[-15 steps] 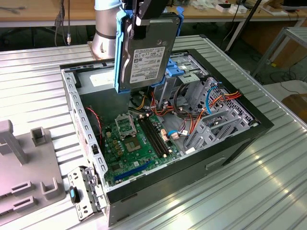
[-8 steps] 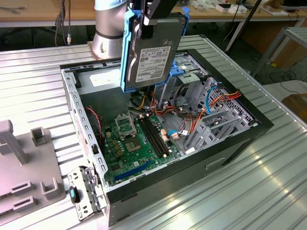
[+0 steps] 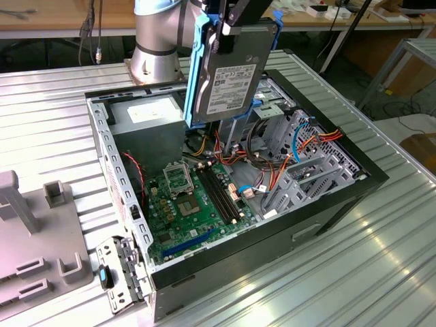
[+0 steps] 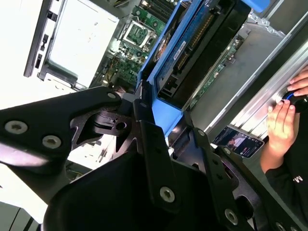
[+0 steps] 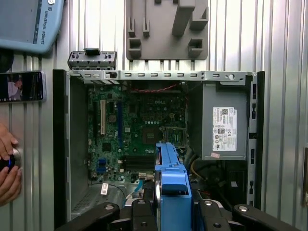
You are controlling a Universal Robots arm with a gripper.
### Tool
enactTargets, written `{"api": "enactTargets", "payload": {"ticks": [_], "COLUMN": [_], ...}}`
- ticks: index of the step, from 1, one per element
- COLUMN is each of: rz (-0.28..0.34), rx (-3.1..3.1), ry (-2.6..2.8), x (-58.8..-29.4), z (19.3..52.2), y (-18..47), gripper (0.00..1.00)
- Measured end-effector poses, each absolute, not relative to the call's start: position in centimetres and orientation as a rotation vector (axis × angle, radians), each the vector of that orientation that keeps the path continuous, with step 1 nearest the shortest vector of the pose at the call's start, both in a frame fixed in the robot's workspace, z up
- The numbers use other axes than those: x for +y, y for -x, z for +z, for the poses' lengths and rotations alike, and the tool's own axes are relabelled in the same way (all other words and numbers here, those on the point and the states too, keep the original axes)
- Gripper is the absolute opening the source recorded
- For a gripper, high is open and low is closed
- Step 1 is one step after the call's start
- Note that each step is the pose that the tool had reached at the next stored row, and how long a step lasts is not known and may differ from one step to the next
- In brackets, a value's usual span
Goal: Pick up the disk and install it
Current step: 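Insert the disk into the insertion slot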
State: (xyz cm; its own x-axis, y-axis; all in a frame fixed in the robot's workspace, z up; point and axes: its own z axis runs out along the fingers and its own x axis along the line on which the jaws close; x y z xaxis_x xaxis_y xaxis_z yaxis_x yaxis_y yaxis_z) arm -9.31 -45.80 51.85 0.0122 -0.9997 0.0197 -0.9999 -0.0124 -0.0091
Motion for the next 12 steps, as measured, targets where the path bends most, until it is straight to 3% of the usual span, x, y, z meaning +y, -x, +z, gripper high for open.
{"api": "enactTargets", "payload": {"ticks": [12], "rz": [0.032], "rx": [-2.202], "ry": [-2.23], "x": [-46.4], "z": [51.8], "y": [7.5], "gripper": [0.36]}}
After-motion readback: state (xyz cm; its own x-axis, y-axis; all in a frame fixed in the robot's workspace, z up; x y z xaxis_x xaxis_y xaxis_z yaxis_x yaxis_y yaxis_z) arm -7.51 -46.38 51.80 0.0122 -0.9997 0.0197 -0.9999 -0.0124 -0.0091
